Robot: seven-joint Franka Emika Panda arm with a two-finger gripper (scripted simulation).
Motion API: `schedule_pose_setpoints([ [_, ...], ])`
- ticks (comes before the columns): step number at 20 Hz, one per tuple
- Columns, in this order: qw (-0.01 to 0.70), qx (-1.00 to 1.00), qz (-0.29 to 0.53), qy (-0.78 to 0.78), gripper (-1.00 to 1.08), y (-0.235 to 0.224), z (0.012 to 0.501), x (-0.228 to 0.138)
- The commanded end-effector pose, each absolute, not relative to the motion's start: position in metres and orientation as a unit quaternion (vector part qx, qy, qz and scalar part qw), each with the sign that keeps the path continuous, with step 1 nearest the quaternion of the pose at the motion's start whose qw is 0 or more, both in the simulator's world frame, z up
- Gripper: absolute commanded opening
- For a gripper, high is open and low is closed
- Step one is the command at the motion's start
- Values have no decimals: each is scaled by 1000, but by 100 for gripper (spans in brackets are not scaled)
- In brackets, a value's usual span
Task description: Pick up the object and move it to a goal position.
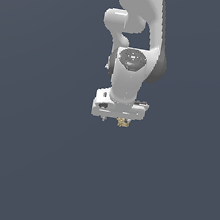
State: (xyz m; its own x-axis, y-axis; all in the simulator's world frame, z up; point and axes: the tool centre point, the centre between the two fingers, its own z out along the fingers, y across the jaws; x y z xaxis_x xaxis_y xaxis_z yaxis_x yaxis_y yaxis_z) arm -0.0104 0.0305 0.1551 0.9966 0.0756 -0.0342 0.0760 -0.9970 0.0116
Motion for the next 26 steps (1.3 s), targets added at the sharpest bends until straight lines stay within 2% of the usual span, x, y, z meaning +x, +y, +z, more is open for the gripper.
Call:
schedule_pose_setpoints([
  [1, 6, 999, -17, 38, 100, 30, 155, -10],
  [11, 4, 1000, -19, 20, 100, 0, 152, -9],
  [19, 4, 1000, -17, 26, 100, 11, 144, -18],
  [26, 3, 999, -11, 39, 100, 35, 126, -43],
])
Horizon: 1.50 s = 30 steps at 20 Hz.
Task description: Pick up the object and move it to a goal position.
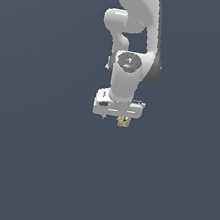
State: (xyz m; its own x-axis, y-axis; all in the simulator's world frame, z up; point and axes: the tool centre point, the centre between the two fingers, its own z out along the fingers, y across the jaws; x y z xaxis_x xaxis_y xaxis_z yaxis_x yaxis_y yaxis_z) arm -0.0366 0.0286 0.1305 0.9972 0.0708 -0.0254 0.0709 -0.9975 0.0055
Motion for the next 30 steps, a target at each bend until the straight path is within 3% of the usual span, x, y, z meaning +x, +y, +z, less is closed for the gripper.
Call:
schedule_pose_setpoints([
  [1, 3, 999, -10, 42, 100, 39, 123, -49],
  [14, 0, 998, -1, 68, 100, 77, 94, -105],
  [30, 0, 998, 0, 70, 100, 79, 63, -110],
])
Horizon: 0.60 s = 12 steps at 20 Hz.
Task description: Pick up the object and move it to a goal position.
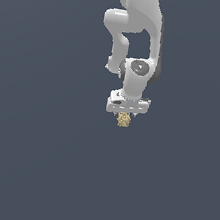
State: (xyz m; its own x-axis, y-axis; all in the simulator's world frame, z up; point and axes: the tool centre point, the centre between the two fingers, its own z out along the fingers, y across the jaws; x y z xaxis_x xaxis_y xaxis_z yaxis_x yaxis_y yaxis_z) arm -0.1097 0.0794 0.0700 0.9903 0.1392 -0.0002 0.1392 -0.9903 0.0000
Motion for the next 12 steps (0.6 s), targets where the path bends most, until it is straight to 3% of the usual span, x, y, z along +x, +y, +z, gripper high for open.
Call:
schedule_pose_setpoints([
  [1, 0, 998, 0, 70, 100, 79, 58, -111],
  [9, 0, 998, 0, 70, 100, 80, 41, -110],
  [10, 0, 998, 0, 70, -100, 80, 41, -110],
  [12, 0, 998, 0, 70, -100, 80, 41, -110],
])
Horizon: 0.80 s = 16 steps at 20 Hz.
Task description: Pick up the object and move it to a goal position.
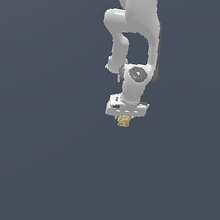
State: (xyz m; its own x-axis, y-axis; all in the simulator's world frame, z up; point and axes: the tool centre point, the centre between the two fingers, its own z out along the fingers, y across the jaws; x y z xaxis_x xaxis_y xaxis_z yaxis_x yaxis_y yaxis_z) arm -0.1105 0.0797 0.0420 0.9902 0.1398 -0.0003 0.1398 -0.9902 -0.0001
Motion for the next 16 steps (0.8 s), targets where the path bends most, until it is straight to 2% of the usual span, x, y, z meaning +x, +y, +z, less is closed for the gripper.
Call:
schedule_pose_setpoints([
  [1, 0, -998, 0, -70, -100, 80, 41, -110],
  [16, 0, -998, 0, -70, -100, 73, 43, -97],
])
